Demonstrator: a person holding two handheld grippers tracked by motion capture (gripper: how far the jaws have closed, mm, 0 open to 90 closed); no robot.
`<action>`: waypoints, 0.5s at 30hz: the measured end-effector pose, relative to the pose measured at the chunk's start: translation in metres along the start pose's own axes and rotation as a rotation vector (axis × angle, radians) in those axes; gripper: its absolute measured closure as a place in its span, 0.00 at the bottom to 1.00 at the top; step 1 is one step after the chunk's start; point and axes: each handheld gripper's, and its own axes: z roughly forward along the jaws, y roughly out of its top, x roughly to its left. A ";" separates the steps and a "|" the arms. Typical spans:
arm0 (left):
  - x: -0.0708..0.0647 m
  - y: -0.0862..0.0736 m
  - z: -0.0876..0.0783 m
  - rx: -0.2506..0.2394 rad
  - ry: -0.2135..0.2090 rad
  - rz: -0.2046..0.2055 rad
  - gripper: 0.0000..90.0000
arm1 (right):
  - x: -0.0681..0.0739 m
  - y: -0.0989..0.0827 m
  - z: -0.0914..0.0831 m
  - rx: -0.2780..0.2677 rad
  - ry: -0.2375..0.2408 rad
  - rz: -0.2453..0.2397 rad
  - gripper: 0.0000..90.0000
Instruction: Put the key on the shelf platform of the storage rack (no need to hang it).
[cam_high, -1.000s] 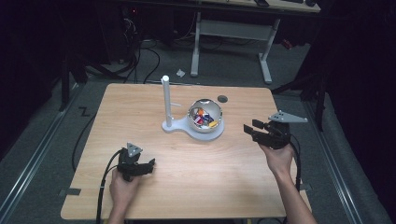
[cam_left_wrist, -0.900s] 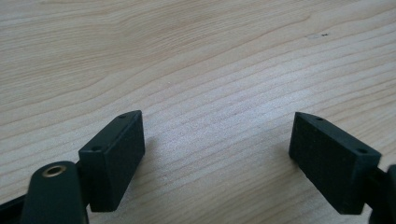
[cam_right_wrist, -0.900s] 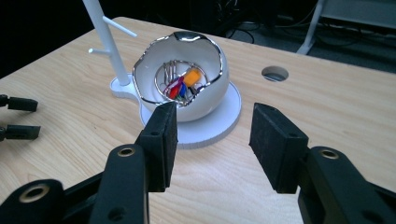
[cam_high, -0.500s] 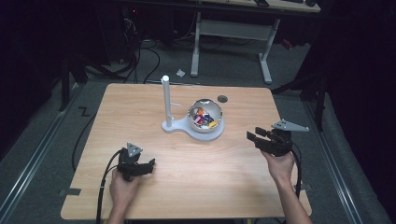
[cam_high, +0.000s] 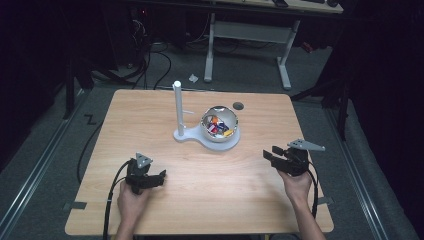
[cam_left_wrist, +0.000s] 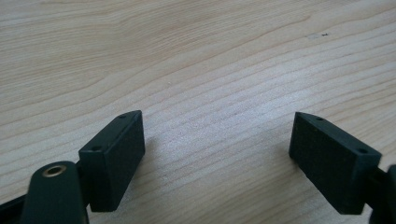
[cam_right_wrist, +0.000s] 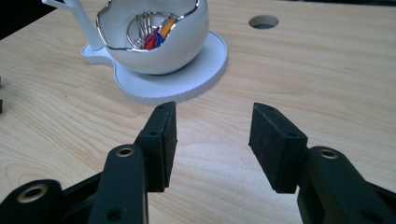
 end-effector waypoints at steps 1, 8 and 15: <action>0.000 0.000 0.000 0.000 0.000 0.000 0.21 | -0.001 -0.002 0.001 0.004 -0.002 0.001 0.58; 0.000 0.000 0.000 0.000 0.000 0.000 0.21 | -0.002 -0.020 0.015 0.037 -0.028 0.002 0.55; 0.000 0.000 0.000 0.000 0.000 0.000 0.21 | -0.002 -0.037 0.030 0.093 -0.069 -0.020 0.54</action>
